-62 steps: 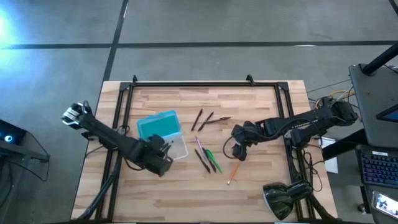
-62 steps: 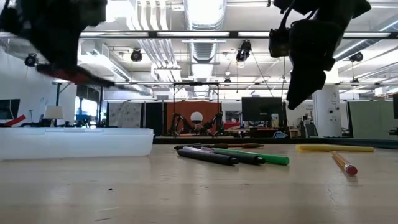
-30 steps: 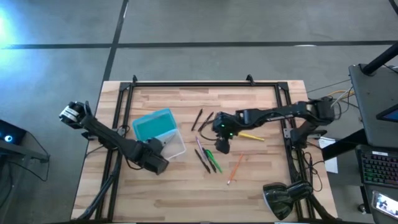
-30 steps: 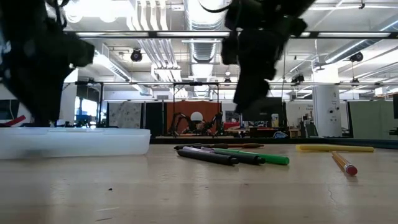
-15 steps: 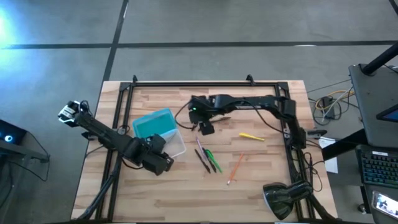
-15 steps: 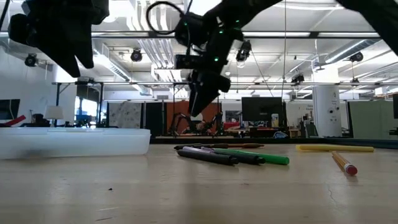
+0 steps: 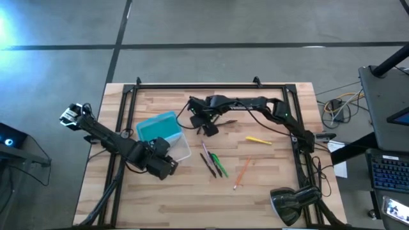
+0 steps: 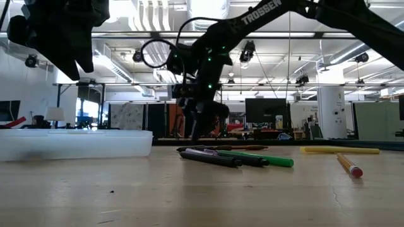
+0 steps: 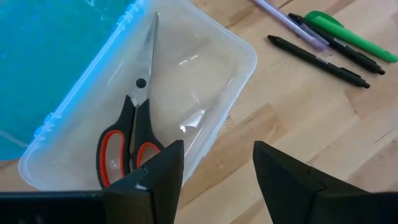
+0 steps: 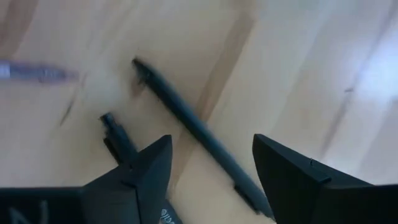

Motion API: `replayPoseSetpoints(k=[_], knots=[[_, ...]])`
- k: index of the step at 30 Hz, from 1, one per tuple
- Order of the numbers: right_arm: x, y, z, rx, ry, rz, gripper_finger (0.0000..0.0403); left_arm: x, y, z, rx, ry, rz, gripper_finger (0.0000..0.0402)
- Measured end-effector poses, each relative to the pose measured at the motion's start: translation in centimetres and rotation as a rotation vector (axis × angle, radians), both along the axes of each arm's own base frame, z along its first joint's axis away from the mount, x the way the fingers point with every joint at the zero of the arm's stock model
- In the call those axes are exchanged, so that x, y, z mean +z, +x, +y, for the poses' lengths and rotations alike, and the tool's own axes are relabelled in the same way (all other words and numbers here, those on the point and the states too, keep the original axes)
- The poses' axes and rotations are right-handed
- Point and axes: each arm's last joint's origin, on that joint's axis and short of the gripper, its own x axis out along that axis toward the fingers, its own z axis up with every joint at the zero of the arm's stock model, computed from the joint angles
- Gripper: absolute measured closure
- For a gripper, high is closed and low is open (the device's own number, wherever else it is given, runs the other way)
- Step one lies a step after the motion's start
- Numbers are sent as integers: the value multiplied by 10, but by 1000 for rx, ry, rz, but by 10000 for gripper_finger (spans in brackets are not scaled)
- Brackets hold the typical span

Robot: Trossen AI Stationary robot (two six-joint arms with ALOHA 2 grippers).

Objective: Pick & place school supplies into a supply box
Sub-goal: Put the black pen into the blue supply box

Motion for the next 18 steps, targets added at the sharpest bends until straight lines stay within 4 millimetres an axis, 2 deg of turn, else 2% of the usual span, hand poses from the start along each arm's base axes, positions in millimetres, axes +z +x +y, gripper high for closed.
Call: replayPoseSetpoints(k=[6, 18], knots=[[-19, -6, 0, 44, -18, 29, 208, -1, 0, 1, -3, 20, 1, 225], [-25, -9, -1, 3, -24, 33, 276, 0, 0, 2, 0, 63, -13, 225]])
